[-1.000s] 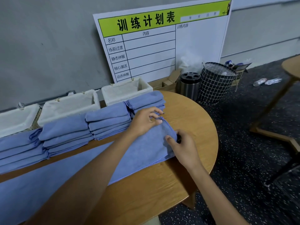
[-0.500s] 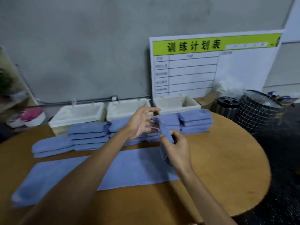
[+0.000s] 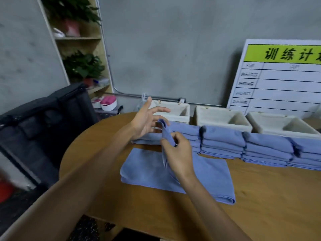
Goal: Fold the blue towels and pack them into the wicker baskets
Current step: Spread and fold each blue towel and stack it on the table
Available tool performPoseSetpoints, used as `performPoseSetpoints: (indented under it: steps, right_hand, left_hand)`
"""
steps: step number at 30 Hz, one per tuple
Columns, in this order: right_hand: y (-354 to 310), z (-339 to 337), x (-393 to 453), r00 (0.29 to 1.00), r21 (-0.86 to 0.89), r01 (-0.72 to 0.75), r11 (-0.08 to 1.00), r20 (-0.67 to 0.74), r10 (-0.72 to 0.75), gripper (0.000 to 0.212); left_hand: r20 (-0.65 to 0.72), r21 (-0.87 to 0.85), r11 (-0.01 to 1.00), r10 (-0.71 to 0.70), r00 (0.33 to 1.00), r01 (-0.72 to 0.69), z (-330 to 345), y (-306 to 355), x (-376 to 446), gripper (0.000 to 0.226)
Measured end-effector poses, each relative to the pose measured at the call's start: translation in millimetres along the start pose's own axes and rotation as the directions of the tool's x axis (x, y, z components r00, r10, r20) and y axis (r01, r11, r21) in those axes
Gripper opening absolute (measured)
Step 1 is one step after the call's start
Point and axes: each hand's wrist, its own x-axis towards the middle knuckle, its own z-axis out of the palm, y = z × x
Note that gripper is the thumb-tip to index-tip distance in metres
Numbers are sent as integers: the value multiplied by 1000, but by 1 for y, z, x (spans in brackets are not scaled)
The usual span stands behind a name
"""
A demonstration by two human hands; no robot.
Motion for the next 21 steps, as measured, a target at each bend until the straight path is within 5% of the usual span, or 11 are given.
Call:
performPoseSetpoints:
  steps: [6,8,9,11,13,15,18,21]
  right_hand:
    - [34,67,-2,961,-169,-100,981,239,139,28]
    - [48,67,-8,910,-233,-106,967,370,189,32]
    - [53,59,-11,897,-251,-95,963,398,192,33]
    - [59,31,-11,923,-248,-60,967,355,148,31]
    - [64,-6,-4,981,-256,-6,967,187,55,23]
    - [76,-44,5,999,-386,52,921,20,-48,18]
    - [108,-85,7,994,-706,102,701,89,-55,26]
    - [131,-108,-4,934,-887,189,422,295,201,80]
  left_hand:
    - [-205,221,970,-58,977,104,-58,-42,-24,79]
    - [-314,472,865,-16,949,170,-68,-63,-33,73]
    - [-366,652,727,51,929,217,-72,-73,-38,74]
    - [-404,869,417,286,869,267,-67,-88,-45,80]
    - [-338,903,403,455,824,148,-36,-95,-43,65]
    - [-187,913,407,483,855,-30,11,-104,-33,40]
    - [31,946,306,253,967,-110,64,-136,-21,40]
    - [21,989,144,10,1000,-23,63,-160,-17,60]
